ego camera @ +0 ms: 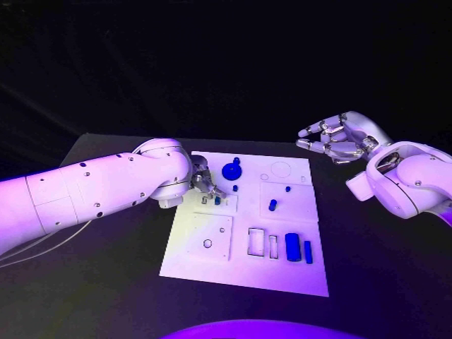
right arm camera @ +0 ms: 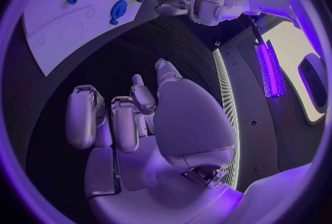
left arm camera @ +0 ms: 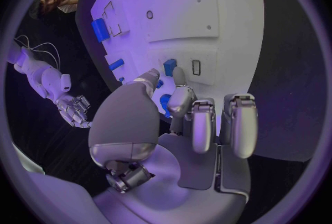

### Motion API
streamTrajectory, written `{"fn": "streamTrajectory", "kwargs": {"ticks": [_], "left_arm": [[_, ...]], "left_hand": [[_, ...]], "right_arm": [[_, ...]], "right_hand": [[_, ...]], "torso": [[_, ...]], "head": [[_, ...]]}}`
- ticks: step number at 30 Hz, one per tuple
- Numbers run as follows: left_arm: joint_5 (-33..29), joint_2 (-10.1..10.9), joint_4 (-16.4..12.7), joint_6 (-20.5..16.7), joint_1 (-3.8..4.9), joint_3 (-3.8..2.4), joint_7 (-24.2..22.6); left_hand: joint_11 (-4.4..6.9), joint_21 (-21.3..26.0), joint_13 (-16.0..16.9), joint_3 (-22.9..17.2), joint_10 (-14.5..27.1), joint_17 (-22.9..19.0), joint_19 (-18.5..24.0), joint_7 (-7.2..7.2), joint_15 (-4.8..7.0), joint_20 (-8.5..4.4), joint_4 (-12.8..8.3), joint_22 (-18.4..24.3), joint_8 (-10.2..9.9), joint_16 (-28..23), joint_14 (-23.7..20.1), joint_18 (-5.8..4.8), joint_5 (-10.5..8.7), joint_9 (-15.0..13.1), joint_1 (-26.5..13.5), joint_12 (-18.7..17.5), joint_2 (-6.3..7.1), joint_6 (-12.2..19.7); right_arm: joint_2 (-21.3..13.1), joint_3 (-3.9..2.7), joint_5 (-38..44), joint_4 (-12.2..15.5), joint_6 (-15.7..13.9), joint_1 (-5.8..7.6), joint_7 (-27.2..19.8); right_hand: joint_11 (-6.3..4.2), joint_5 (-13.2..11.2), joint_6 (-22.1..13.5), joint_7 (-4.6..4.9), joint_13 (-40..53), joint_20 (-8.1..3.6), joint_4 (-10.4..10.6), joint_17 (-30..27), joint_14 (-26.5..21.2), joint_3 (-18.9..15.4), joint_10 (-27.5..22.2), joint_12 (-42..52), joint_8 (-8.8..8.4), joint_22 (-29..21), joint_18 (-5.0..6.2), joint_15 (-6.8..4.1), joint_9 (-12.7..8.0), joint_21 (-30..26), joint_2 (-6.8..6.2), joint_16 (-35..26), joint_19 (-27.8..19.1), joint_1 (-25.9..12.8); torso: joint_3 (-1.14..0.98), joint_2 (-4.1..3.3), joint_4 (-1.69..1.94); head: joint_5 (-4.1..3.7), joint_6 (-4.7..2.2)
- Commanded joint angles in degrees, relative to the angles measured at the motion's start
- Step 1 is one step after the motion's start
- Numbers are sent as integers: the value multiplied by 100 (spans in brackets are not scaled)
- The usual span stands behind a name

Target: Assemble the parts on the task board

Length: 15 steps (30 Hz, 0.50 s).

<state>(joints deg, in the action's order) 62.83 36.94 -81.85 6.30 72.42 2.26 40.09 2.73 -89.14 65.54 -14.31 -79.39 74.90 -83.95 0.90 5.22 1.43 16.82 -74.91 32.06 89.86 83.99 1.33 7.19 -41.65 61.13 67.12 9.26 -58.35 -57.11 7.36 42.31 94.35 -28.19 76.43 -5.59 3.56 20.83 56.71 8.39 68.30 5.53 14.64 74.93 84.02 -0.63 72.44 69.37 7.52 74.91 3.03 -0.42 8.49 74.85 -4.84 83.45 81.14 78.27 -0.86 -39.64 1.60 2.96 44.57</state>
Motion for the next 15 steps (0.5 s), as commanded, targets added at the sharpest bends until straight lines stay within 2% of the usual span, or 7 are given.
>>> {"fn": "streamTrajectory", "kwargs": {"ticks": [1, 4, 7, 8, 12, 15], "left_arm": [[-295, 66, -70, -124, 20, -78, 198], [-344, 134, -58, -18, 113, -159, 197], [-360, 154, 43, 99, 235, -194, 196], [-352, 143, 149, 156, 308, -208, 190], [-318, 46, 439, 198, 404, -221, 164], [-268, -67, 687, 199, 439, -225, 129]], "left_hand": [[-18, 12, -57, 68, 53, 1510, -472, 24, 22, -31, -9, -1322, -3, 14, 601, -85, 11, 14, 69, -65, -21, 58], [-28, 38, -140, 108, 109, 1510, -437, 41, 14, -32, -11, -1273, -21, 14, 601, -72, 13, 31, 123, -145, -19, 97], [-48, 74, -222, 151, 172, 1510, -390, 67, 0, -28, -8, -1207, -59, 14, 601, -55, 14, 62, 172, -226, -28, 153], [-74, 101, -285, 179, 221, 1510, -356, 98, -20, -22, -7, -1160, -122, 14, 601, -43, 13, 114, 212, -287, -36, 216], [-119, 129, -395, 221, 302, 1510, -321, 154, -57, -3, -4, -1112, -242, 14, 601, -31, 14, 226, 259, -391, -50, 303], [-153, 133, -419, 247, 317, 1510, -318, 193, -86, 16, -3, -1109, -341, 14, 601, -30, 13, 327, 279, -405, -69, 339]], "right_arm": [[0, 0, 49, -9, 33, -4, -56], [0, 0, 48, -21, 33, -4, -53], [1, 0, 47, -29, 34, -4, -51], [2, 0, 47, -32, 34, -4, -48], [6, 0, 47, -36, 35, -4, -46], [8, 0, 47, -35, 36, -4, -46]], "right_hand": [[-9, -19, -31, -18, -5, -3, 2, 570, 347, -19, -28, -17, 20, 567, 72, -29, 0, -19, -1, -31, -29, -43], [-9, -19, -31, -18, -5, -3, 2, 570, 347, -19, -28, -17, 20, 567, 72, -29, 0, -19, -1, -31, -29, -43], [-9, -19, -31, -18, -5, -3, 2, 570, 347, -19, -28, -17, 20, 567, 72, -29, 0, -19, -1, -31, -29, -43], [-9, -21, -32, -18, -1, -3, 5, 574, 348, -23, -25, -13, 21, 572, 70, -28, 0, -11, 0, -29, -24, -47], [-9, -21, -32, -18, 2, -3, 7, 576, 349, -25, -22, -10, 21, 575, 69, -28, -1, -6, 0, -27, -20, -49], [-9, -21, -32, -18, 2, -3, 7, 576, 349, -25, -22, -10, 21, 575, 69, -28, -1, -6, 0, -27, -20, -49]], "torso": [[0, 7, 5], [-2, 8, 9], [-3, 7, 6], [-5, 4, 4], [1, -3, 1], [3, -9, -5]], "head": [[0, -24], [-12, -48], [-3, -61], [-3, -73], [6, -106], [8, -114]]}}
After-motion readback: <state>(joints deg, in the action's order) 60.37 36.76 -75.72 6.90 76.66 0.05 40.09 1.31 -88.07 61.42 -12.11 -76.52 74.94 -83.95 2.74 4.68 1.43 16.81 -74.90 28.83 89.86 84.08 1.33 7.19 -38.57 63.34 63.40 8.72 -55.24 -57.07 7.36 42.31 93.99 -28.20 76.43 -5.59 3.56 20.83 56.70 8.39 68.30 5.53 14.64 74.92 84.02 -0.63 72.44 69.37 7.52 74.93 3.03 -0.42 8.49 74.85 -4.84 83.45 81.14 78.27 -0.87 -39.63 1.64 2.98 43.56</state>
